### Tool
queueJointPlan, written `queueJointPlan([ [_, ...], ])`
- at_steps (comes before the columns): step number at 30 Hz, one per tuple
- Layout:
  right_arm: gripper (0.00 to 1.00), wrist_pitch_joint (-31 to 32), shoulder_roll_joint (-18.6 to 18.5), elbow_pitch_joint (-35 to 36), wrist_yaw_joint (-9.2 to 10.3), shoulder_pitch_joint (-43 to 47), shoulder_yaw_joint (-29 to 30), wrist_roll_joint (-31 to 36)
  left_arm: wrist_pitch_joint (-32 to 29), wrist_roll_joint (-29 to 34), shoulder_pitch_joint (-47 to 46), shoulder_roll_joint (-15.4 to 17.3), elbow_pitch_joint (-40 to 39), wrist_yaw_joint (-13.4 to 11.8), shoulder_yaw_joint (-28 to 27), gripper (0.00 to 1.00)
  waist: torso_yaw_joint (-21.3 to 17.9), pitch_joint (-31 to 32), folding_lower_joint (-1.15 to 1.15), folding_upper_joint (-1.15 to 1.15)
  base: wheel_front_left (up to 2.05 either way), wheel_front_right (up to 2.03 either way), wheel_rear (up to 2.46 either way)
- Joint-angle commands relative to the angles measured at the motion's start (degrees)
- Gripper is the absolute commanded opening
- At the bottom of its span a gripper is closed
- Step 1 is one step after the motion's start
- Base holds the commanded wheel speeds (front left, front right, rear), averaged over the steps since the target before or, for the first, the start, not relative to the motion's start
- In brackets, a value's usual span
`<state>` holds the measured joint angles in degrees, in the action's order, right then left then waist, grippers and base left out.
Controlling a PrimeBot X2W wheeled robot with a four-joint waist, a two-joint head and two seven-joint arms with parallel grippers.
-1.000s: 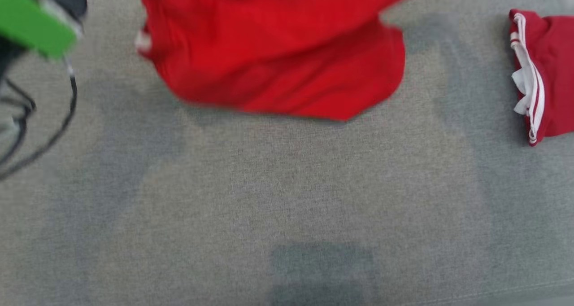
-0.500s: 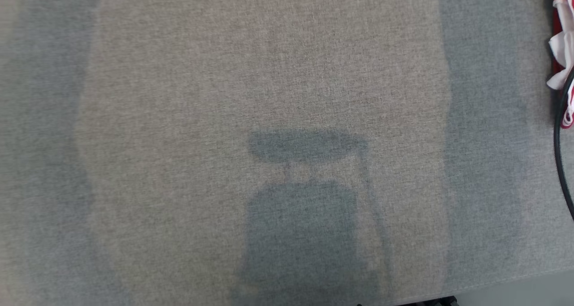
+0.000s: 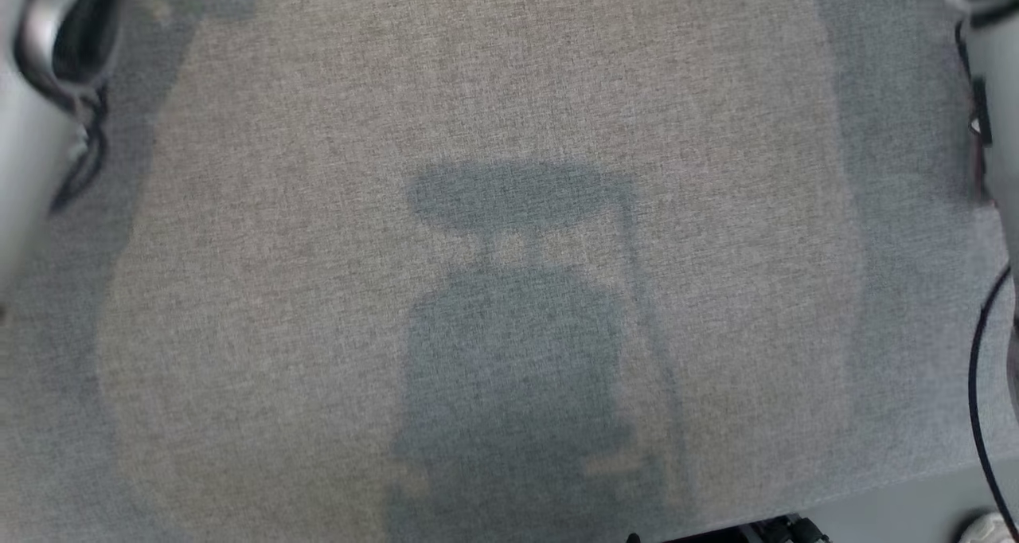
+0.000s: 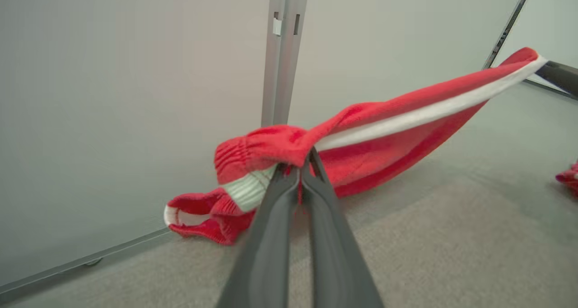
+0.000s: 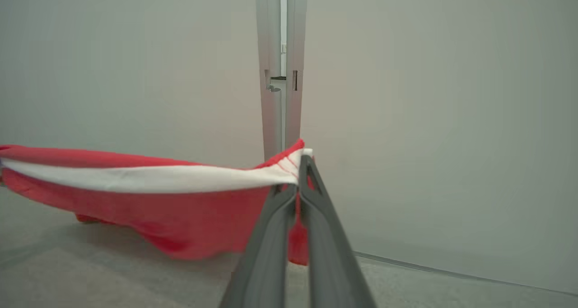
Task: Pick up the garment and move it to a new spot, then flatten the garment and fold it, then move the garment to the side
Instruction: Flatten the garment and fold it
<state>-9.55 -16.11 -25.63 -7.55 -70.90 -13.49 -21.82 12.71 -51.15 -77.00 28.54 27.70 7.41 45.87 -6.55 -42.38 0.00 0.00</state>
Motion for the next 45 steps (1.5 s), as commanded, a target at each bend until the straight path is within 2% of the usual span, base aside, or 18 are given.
queueJointPlan([
  [1, 0.0, -0.5, -1.4, 2.4, 0.11, 5.1, -0.3, -2.0, 0.6, -1.4, 4.5, 1.4, -2.1, 0.1, 1.3, 0.0, 2.2, 4.9, 0.0, 0.0, 0.0, 0.0, 0.0],
  [5, 0.0, -0.3, -5.3, 10.9, 0.11, 20.1, -0.9, -3.9, 1.8, -4.0, 16.2, 5.0, -9.2, 0.0, 3.2, 0.0, 2.7, 11.7, 0.0, 0.0, 0.0, 0.0, 0.0],
  [7, 0.0, 0.2, -6.8, 15.1, 0.11, 27.9, -1.0, -3.3, 2.1, -3.5, 22.2, 6.7, -12.9, -1.3, 4.1, 0.0, 3.0, 15.3, 0.0, 0.0, 0.0, 0.0, 0.0],
  [10, 0.0, 1.2, -7.5, 20.2, 0.11, 39.1, -0.5, -1.4, 2.3, -3.3, 31.4, 8.0, -18.6, -5.1, 5.2, 0.0, 3.2, 20.7, 0.0, 0.0, 0.0, 0.0, 0.0],
  [16, 0.0, 2.7, -6.0, 27.6, 0.11, 59.4, 1.5, 1.4, 2.5, -4.9, 50.1, 9.7, -28.6, -13.6, 7.4, 0.0, 3.2, 30.4, 0.0, 0.0, 0.0, 0.0, 0.0],
  [21, 0.0, 3.9, -4.1, 33.5, 0.11, 73.8, 4.6, 1.8, 2.5, -5.5, 63.7, 10.0, -36.5, -20.3, 6.5, 0.0, 3.6, 34.5, 0.0, 0.0, 0.0, 0.0, 0.0],
  [23, 0.0, 4.3, -3.1, 36.1, 0.11, 79.1, 6.9, 2.1, 2.5, -5.4, 68.5, 8.7, -39.8, -22.3, 4.8, 0.0, 4.2, 35.1, 0.0, 0.0, 0.0, 0.0, 0.0],
  [26, 0.0, 4.8, -0.6, 40.3, 0.1, 84.5, 9.8, 2.5, 2.5, -4.7, 73.3, 7.7, -43.4, -23.4, 3.7, 0.0, 5.2, 34.9, 0.0, 0.0, 0.0, 0.0, 0.0],
  [30, 0.0, 6.5, -0.1, 43.8, 0.1, 85.3, 11.5, 3.3, 2.5, -3.6, 74.9, 7.2, -46.0, -23.8, 2.5, 0.0, 5.4, 32.7, 0.0, 0.0, 0.0, 0.0, 0.0],
  [35, 0.0, 8.9, -1.4, 43.3, 0.1, 76.8, 10.7, 2.3, -0.3, -4.5, 69.1, 6.4, -46.2, -22.4, 1.6, 0.0, 5.9, 25.9, 0.0, 0.0, 0.0, 0.0, 0.0],
  [40, 0.0, 11.1, -5.0, 38.5, 0.1, 64.6, 8.5, 1.8, -4.4, -4.6, 59.6, 4.5, -41.8, -20.7, -0.2, 0.0, 7.4, 18.7, 0.0, 0.0, 0.0, 0.0, 0.0],
  [45, 0.0, 14.0, -7.5, 32.0, 0.1, 52.5, 6.3, -1.3, -9.4, -6.4, 49.9, 1.4, -36.7, -18.2, -0.9, 0.0, 9.3, 14.2, 0.0, 0.0, 0.0, 0.0, 0.0],
])
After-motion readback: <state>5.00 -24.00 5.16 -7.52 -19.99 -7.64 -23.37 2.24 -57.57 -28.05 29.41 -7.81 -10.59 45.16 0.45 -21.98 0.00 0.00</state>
